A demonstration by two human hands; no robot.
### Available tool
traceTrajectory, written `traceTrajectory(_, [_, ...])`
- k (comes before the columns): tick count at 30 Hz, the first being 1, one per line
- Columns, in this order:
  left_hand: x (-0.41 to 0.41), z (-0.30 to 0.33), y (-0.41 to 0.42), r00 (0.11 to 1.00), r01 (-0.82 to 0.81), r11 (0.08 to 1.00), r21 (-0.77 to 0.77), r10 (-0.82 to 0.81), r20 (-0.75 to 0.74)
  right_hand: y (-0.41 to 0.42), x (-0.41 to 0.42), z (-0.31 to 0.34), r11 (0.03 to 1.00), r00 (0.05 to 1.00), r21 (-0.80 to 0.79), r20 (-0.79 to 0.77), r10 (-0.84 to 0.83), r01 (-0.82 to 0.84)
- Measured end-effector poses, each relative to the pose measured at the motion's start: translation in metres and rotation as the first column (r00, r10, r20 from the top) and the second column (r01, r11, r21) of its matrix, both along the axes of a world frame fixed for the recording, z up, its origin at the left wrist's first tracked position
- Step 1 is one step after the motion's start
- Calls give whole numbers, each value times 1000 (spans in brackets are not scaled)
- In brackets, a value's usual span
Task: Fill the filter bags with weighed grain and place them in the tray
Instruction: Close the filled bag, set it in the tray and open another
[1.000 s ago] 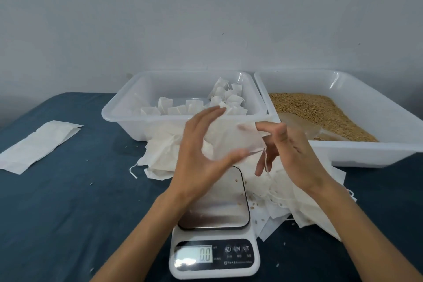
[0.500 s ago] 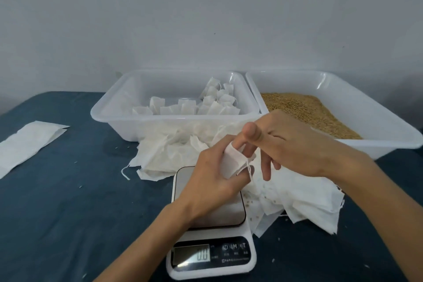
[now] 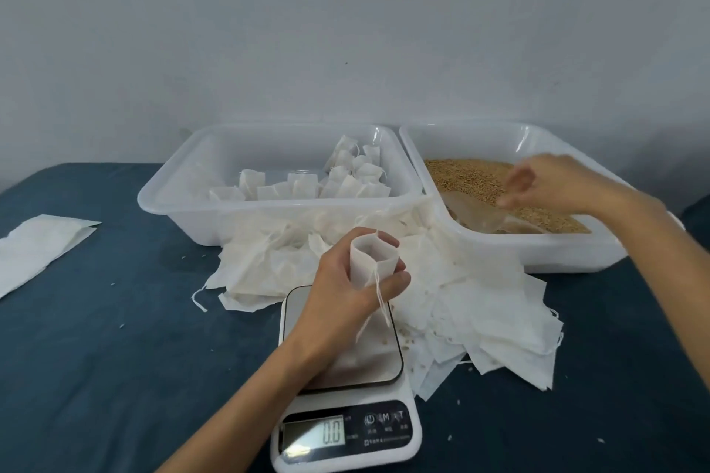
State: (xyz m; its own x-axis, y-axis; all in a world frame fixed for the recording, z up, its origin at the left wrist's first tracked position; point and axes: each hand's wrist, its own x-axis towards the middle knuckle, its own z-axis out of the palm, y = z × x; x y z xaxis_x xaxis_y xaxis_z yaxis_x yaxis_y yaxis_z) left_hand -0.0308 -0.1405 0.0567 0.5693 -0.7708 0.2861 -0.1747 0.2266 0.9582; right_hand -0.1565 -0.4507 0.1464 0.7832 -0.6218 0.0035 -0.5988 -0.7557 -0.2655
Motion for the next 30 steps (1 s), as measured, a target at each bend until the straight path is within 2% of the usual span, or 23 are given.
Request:
traceTrajectory(1, [0,0,0,1000,-4,1000,1,4,-13,-14,-3,-12,999,986,-3,-163,-36,36])
traceTrajectory(2, [0,2,0,1000,-8,1000,2,8,-26,-23,-6,-23,998,966,3,-252,-59,62])
traceTrajectory(3, [0,3,0,999,-12,1000,2,12,-37,-29,-8,-32,997,961,14,-268,-69,75])
traceTrajectory(9, [4,7,1,995,-37,999,-25,34,-90,-51,-4,-49,995,986,-73,-147,-73,62])
traceTrajectory(13, [6,8,1,994,-47,998,-51,41,-104,-73,-7,-48,962,980,-193,-4,-197,192])
traceTrajectory(16, [6,6,0,993,-44,998,-53,38,-109,-86,-10,-44,914,952,-289,-21,-304,285])
traceTrajectory(19, [6,7,0,993,-48,998,-45,43,-108,-89,-4,-39,876,943,-391,-54,-329,283])
traceTrajectory(22, [7,6,0,992,-58,998,-35,54,-111,-83,7,-37,868,941,-446,-142,-307,216])
traceTrajectory(26, [7,6,0,993,-61,998,-12,60,-101,-75,19,-40,900,966,-432,-201,-162,61])
traceTrajectory(30, [6,7,0,993,-66,998,3,66,-100,-70,25,-46,956,984,-289,-179,-3,-49])
